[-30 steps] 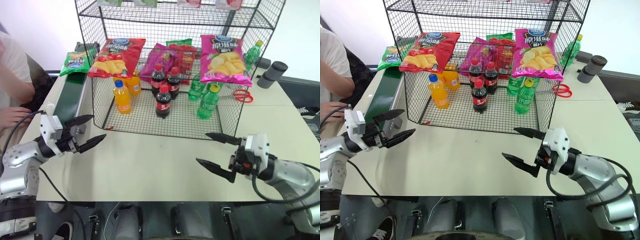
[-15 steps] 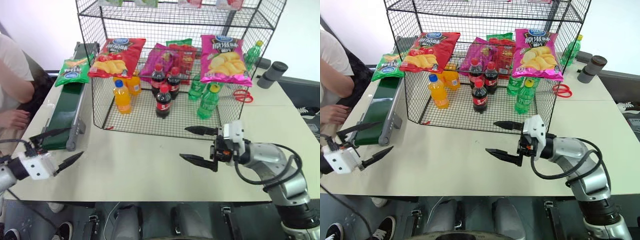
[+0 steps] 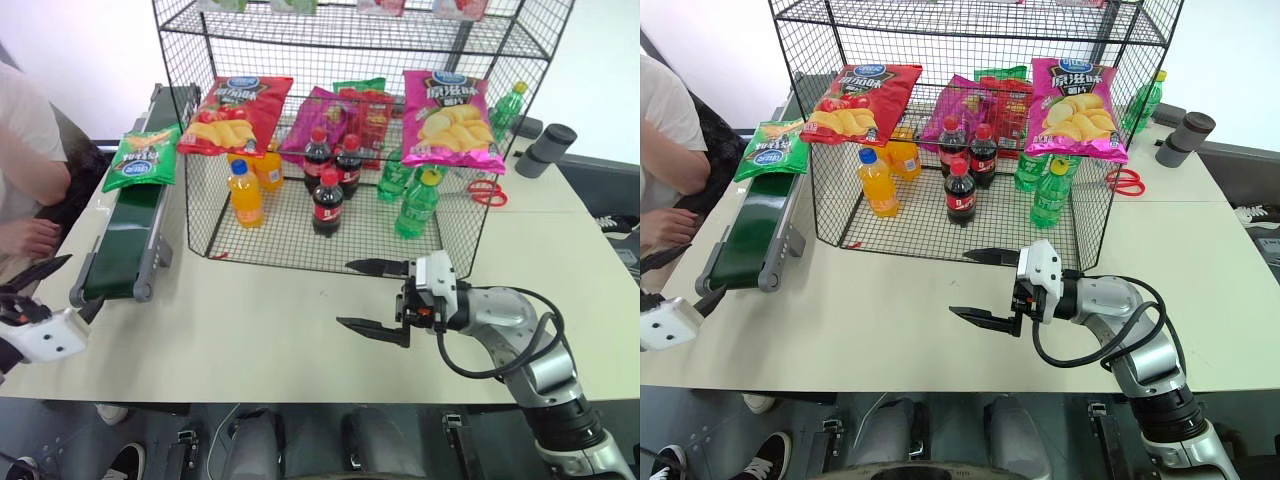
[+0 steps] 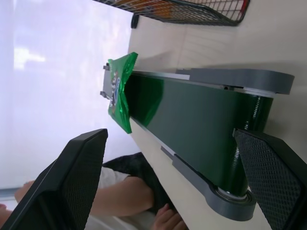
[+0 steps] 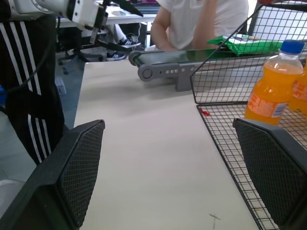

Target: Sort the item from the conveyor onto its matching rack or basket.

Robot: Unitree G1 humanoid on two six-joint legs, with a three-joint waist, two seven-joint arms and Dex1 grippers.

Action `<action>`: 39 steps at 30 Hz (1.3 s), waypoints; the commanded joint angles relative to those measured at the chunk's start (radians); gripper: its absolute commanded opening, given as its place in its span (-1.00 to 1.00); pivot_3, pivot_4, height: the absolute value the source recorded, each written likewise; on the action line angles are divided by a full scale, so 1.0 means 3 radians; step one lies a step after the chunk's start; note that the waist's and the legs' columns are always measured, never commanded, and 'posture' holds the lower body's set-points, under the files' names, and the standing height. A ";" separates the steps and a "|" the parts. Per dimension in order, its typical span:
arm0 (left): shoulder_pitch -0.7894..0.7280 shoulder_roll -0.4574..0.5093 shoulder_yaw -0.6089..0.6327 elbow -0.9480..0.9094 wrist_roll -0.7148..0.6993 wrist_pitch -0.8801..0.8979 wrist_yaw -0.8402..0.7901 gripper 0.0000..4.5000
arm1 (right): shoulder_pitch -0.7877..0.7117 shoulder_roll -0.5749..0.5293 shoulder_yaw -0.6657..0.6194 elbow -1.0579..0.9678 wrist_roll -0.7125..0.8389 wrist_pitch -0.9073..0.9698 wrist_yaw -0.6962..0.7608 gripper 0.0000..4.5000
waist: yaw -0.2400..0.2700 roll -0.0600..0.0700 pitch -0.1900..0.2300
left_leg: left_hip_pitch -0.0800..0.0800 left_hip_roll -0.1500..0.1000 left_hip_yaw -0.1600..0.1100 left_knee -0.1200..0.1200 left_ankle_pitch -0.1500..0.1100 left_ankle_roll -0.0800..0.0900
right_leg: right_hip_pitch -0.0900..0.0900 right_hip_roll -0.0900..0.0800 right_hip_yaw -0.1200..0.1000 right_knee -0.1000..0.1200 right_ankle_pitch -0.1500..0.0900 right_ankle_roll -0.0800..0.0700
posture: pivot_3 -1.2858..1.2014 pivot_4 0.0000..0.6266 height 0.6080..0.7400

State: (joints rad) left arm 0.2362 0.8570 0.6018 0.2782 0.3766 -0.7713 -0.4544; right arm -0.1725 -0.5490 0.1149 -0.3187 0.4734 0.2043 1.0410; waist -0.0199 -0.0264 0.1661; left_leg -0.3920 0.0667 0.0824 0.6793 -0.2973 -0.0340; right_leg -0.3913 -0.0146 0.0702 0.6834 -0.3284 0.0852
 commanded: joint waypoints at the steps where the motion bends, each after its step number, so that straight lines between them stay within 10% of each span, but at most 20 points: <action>1: 0.0000 0.0097 -0.0064 0.0012 0.0180 0.0186 0.0285 1.00 | -0.0029 0.0021 -0.0014 -0.0096 -0.0026 -0.0054 -0.0046 0.99 | -0.0005 0.0000 0.0000 | 0.0000 0.0000 0.0000 0.0000 0.0000 0.0000 | 0.0000 0.0000 0.0000 0.0000 0.0000 0.0000 | 0.03 -0.52 1.00; 39: -0.0142 0.0356 -0.0636 0.0054 0.0005 0.0444 0.0781 1.00 | 0.0073 -0.0047 -0.0109 -0.0181 0.0036 -0.0054 -0.0021 0.99 | -0.0001 0.0000 0.0000 | 0.0000 0.0000 0.0001 0.0000 0.0000 0.0000 | -0.0001 -0.0002 -0.0001 0.0003 0.0000 0.0000 | 0.03 -0.52 1.00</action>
State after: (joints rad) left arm 0.1950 0.9440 0.4060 0.3039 0.4031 -0.6409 -0.2185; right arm -0.1532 -0.5646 0.0980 -0.3279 0.4586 0.1916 1.0361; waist -0.0202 -0.0265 0.1660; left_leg -0.3919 0.0667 0.0827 0.6792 -0.2973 -0.0341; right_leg -0.3917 -0.0153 0.0700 0.6844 -0.3283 0.0852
